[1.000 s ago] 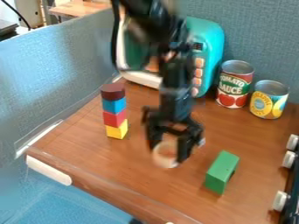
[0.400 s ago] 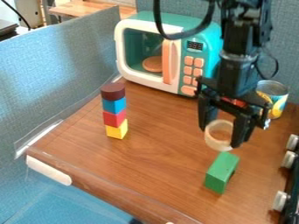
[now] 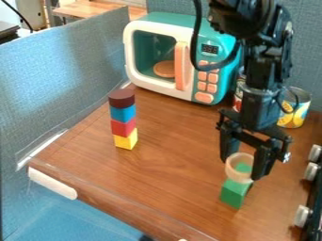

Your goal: Move the cylindrical block with a hole in the middle and put it on top of the green rectangular block

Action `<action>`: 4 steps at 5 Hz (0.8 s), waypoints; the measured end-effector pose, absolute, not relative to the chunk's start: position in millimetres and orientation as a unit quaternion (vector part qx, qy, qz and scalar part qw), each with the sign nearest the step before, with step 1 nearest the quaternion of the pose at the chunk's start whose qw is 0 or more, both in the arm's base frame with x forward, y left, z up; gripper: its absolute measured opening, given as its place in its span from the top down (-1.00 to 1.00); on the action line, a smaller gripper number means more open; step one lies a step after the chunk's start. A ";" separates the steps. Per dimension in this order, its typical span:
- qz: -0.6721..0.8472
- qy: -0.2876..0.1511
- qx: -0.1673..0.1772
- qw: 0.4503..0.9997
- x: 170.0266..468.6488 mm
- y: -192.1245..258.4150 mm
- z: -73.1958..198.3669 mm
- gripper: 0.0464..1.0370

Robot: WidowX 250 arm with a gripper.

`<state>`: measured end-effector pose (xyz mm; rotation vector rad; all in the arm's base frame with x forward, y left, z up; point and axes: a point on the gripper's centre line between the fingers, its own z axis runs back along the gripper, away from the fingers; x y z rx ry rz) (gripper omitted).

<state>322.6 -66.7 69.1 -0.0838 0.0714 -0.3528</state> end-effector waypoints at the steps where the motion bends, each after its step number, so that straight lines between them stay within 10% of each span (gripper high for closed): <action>1: -0.175 0.036 -0.041 0.983 329.9 -67.6 62.1 -0.47; 4: -0.177 0.053 -0.039 0.982 336.2 -67.5 49.6 -0.47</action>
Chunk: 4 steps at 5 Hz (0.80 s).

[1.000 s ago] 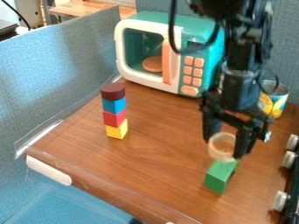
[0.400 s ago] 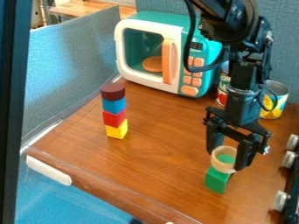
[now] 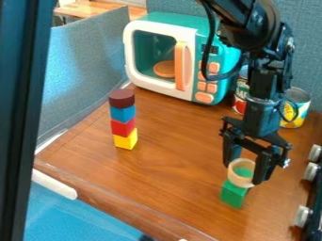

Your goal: Move the cylindrical block with a hole in the middle and put it on top of the green rectangular block

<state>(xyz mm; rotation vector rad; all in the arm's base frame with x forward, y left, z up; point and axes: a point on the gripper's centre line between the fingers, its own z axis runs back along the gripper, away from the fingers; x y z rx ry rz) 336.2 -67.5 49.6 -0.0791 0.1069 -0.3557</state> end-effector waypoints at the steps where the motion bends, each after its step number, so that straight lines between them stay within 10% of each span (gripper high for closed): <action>1: -0.165 0.052 -0.039 0.984 339.5 -59.0 49.0 -0.47; 4: -0.155 0.052 -0.041 0.986 344.6 -56.1 46.4 -0.47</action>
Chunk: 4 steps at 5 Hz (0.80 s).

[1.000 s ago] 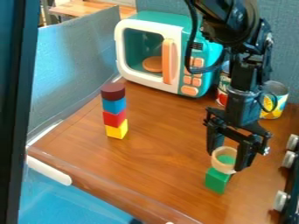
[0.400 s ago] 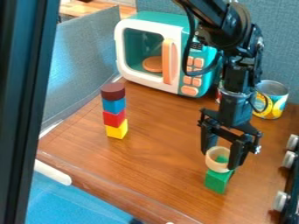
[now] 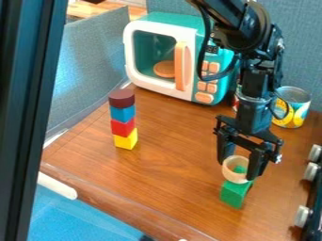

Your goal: Move the cylindrical block with a hole in the middle and put it on top of the green rectangular block

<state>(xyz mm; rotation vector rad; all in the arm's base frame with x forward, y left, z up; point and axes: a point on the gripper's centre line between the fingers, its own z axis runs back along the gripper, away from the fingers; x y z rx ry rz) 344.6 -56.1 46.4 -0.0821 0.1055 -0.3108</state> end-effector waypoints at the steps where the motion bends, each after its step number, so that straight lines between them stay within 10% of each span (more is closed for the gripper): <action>1: -0.149 0.047 -0.037 0.987 347.9 -55.9 48.8 -0.47; 4: -0.156 0.056 -0.036 0.986 345.4 -62.1 42.2 -0.47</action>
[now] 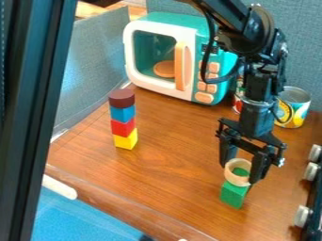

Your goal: Move the cylindrical block with a hole in the middle and put it on top of the green rectangular block

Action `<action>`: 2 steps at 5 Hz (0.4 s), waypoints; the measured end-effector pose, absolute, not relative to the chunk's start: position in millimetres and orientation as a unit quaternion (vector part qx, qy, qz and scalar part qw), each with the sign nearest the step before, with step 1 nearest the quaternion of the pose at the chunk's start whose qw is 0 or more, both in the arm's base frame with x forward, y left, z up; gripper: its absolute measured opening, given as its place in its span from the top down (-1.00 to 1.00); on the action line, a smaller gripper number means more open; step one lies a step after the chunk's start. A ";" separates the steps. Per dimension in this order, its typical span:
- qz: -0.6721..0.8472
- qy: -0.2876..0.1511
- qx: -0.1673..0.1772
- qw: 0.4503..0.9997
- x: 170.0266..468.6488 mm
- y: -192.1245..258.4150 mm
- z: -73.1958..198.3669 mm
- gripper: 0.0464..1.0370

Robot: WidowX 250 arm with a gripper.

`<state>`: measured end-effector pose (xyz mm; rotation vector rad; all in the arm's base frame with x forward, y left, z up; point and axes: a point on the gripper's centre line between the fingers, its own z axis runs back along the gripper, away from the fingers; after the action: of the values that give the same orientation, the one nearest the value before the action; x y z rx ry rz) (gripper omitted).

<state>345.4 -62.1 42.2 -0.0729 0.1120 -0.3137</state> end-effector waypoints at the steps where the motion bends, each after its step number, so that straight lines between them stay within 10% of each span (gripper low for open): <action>1: -0.163 0.058 -0.037 0.984 342.6 -68.1 39.7 -0.47; 2: -0.167 0.058 -0.035 0.984 341.4 -72.3 39.6 -0.47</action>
<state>341.4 -72.3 39.6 -0.0705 0.1165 -0.3359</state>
